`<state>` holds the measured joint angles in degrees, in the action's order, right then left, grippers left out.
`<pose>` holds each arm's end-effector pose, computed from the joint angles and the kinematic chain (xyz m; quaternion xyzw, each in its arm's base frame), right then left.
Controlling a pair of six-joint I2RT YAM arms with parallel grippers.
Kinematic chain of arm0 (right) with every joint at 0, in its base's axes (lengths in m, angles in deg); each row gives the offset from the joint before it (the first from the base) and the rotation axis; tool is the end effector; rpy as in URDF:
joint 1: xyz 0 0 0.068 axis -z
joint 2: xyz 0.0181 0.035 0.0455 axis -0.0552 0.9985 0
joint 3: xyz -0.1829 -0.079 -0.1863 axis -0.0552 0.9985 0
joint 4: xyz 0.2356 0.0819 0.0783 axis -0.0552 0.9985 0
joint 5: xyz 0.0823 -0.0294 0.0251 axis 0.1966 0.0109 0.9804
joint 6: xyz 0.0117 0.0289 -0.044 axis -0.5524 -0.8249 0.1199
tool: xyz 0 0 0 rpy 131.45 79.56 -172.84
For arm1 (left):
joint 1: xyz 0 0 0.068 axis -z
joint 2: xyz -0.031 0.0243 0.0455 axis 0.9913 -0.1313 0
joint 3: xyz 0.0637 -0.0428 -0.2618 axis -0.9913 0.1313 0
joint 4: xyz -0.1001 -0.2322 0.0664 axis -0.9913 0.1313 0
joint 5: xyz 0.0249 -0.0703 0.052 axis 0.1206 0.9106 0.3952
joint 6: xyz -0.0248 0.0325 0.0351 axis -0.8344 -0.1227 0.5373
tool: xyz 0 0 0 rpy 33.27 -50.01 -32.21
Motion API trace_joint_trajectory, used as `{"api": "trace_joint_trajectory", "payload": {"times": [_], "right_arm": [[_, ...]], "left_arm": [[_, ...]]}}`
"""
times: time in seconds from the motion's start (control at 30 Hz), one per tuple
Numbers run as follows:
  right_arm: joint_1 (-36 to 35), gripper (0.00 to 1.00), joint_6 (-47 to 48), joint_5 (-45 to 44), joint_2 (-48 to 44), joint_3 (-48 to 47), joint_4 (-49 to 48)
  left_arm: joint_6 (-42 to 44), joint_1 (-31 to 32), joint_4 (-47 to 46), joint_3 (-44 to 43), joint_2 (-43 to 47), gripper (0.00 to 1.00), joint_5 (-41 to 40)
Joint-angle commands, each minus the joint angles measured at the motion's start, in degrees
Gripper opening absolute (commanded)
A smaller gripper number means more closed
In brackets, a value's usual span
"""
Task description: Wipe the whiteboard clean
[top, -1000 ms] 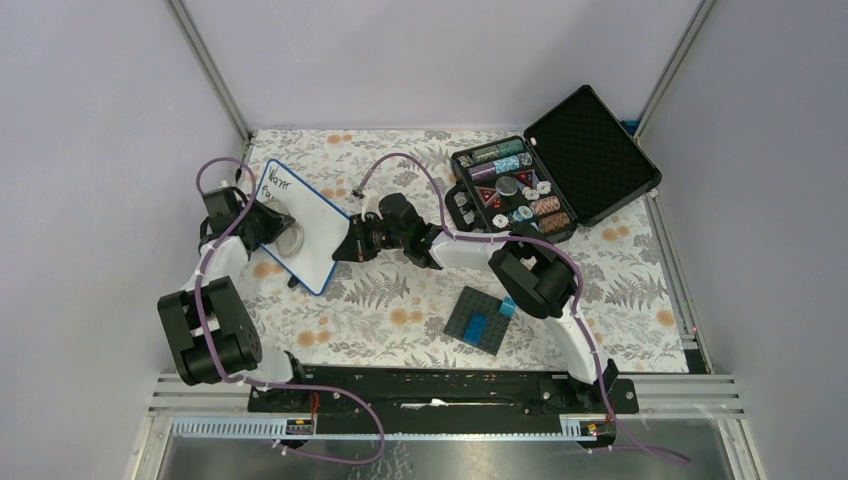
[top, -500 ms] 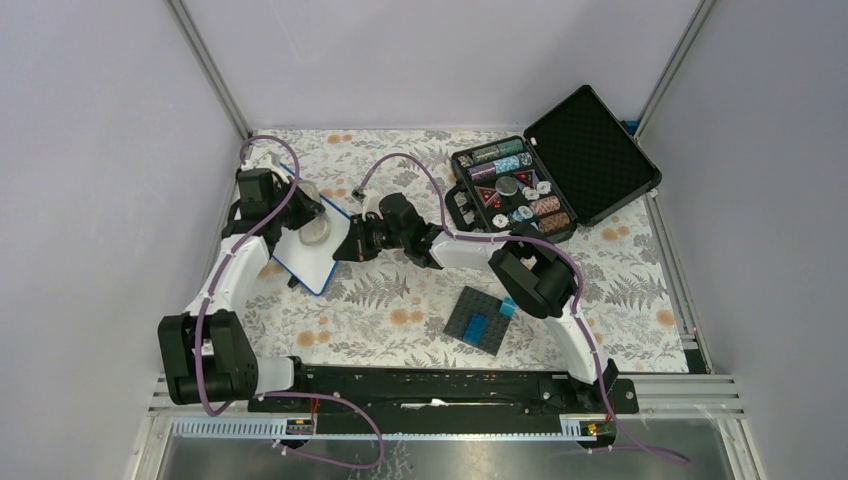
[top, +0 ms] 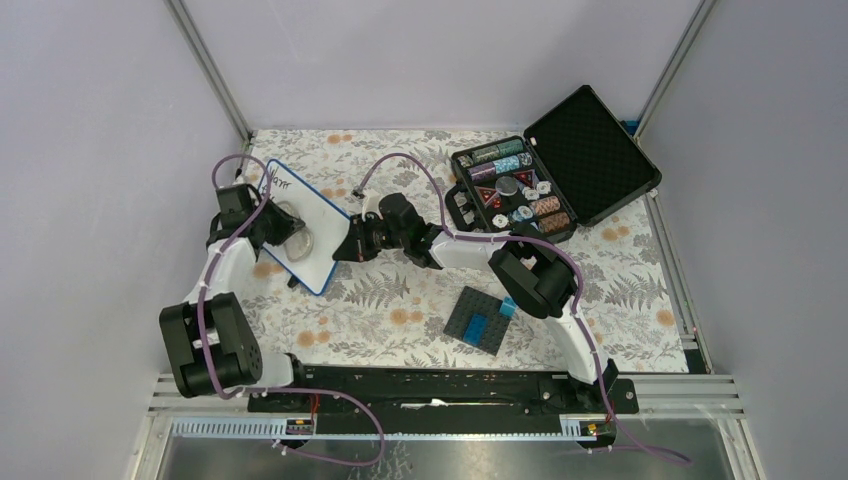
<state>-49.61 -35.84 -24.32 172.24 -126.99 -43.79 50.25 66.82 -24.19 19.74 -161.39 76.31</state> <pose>0.2935 0.4141 0.1848 -0.2692 0.7248 0.5555 0.3059 0.2811 0.0648 0.2274 -0.3288 0.8436 -0.2433 0.3478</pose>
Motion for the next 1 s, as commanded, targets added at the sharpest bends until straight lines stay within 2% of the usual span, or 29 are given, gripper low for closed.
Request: {"api": "trace_joint_trajectory", "payload": {"times": [0.0, 0.1, 0.17, 0.3, 0.37, 0.47, 0.53, 0.67, 0.73, 0.87, 0.97], "right_arm": [[-4.95, 0.00, 4.44, 9.02, -0.05, -2.78, -1.50], [-4.97, 0.00, 4.50, 8.99, 0.09, -2.84, -1.42], [-4.97, 0.00, 4.61, 9.33, -0.05, -2.68, -1.45], [-5.06, 0.00, 5.13, 8.53, -0.72, -2.25, -1.27], [-5.06, 0.00, 5.14, 8.74, -0.33, -2.56, -0.98], [-5.08, 0.00, 5.01, 8.84, -0.27, -2.69, -0.97], [-5.06, 0.00, 5.19, 8.73, -0.57, -2.50, -0.97], [-5.06, 0.00, 5.39, 8.60, -1.00, -2.18, -0.93], [-5.06, 0.00, 5.41, 8.58, -1.05, -2.13, -0.93], [-5.06, 0.00, 5.32, 8.68, -0.93, -2.32, -0.97], [-5.06, 0.00, 5.32, 8.66, -0.77, -2.51, -0.97]], "left_arm": [[4.69, 10.51, 7.07, 0.39, 0.27, 0.00, -2.60], [6.98, 18.11, 6.22, -2.75, 2.00, 0.00, -2.65], [8.15, 20.74, 5.71, -4.86, 1.87, 0.00, -0.68], [9.24, 21.88, 6.74, -6.47, 1.28, 0.00, -1.82], [8.85, 21.81, 7.76, -7.14, 0.53, 0.00, -5.55], [6.29, 19.53, 11.31, -8.12, -1.86, 0.00, -11.77], [3.86, 15.11, 11.93, -6.88, -3.43, 0.00, -11.55], [0.70, 1.23, 6.85, 0.45, -5.79, 0.00, -1.36], [0.30, -2.85, 4.40, 2.94, -6.89, 0.00, 2.25], [0.47, -2.25, 2.02, 3.45, -6.40, 0.00, 4.70], [2.34, 2.95, 1.86, 1.00, -3.64, 0.00, 3.11]]}}
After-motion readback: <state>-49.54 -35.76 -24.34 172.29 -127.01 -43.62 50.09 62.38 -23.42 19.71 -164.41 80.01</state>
